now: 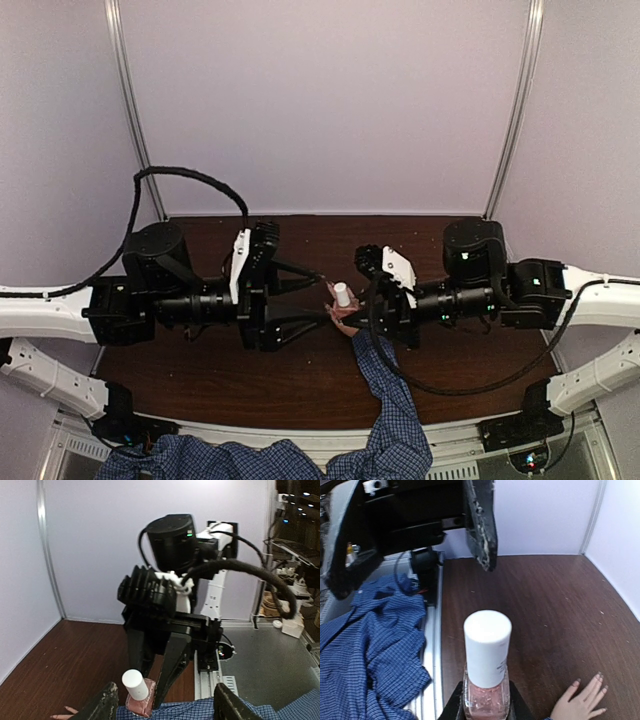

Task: Paint the nails
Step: Unscrew the cap of the nail polish bottle.

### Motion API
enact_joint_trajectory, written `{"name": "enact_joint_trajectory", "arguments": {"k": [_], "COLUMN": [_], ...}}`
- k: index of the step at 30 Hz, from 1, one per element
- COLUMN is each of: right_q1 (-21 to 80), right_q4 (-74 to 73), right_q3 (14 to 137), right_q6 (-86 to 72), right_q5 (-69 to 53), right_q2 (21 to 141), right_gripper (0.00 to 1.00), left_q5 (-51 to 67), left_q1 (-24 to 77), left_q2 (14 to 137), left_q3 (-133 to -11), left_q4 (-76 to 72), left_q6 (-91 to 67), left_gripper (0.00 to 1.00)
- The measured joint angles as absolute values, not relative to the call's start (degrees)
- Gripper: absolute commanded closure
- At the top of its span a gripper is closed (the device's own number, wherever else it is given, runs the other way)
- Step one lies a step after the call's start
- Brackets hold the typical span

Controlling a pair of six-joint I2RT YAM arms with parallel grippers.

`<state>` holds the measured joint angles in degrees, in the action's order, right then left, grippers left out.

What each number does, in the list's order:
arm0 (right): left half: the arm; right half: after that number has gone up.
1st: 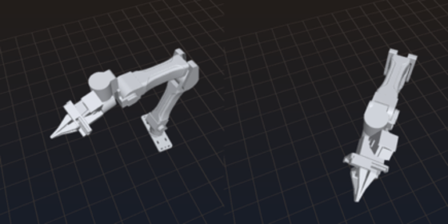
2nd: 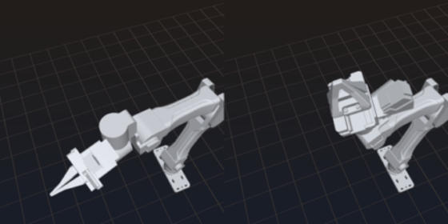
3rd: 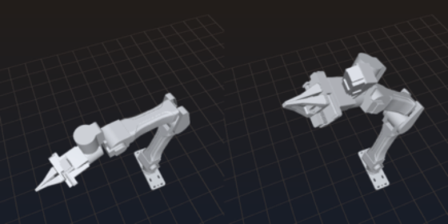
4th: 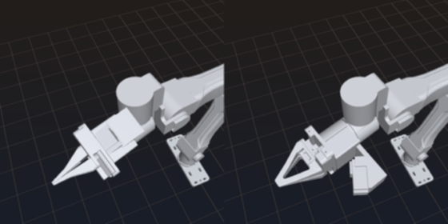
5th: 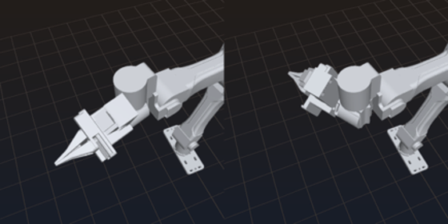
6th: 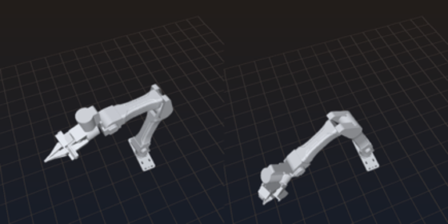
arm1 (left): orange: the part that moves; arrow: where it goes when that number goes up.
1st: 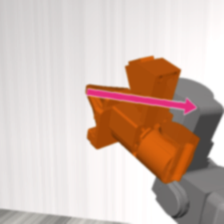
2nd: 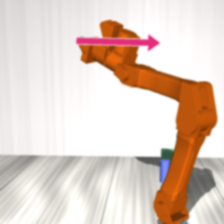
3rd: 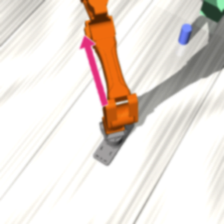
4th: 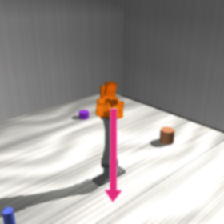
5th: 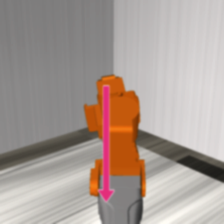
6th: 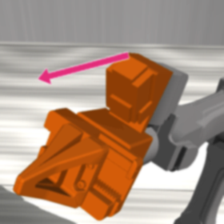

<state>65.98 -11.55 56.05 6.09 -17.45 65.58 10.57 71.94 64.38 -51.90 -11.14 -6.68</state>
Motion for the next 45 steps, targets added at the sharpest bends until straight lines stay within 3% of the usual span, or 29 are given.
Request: {"name": "enact_joint_trajectory", "arguments": {"k": [3,14,24,35,45], "right_q1": [65.9,65.9,66.0,66.3,66.3], "right_q4": [-11.4,-14.0,-15.4,-16.4,-19.2], "right_q3": [56.4,61.7,62.3,62.7,62.8], "right_q6": [6.1,6.1,6.1,7.1,7.7], "right_q5": [-32.3,-48.2,-53.3,-55.0,-44.9], "right_q2": [65.9,69.8,71.4,71.7,69.1], "right_gripper": [1.0,1.0,1.0,1.0,1.0], "left_q5": [21.8,33.7,39.5,40.9,34.3], "left_q1": [71.9,71.9,71.8,71.5,71.3], "left_q2": [62.5,67.0,70.5,71.6,71.7], "left_q3": [-50.8,-53.1,-53.9,-54.6,-54.8], "left_q4": [-12.4,-12.1,-14.8,-15.4,-15.0], "left_q6": [-3.2,0.7,-1.2,-3.6,-5.1], "left_gripper": [0.38,0.5,0.68,0.99,1.0]}}
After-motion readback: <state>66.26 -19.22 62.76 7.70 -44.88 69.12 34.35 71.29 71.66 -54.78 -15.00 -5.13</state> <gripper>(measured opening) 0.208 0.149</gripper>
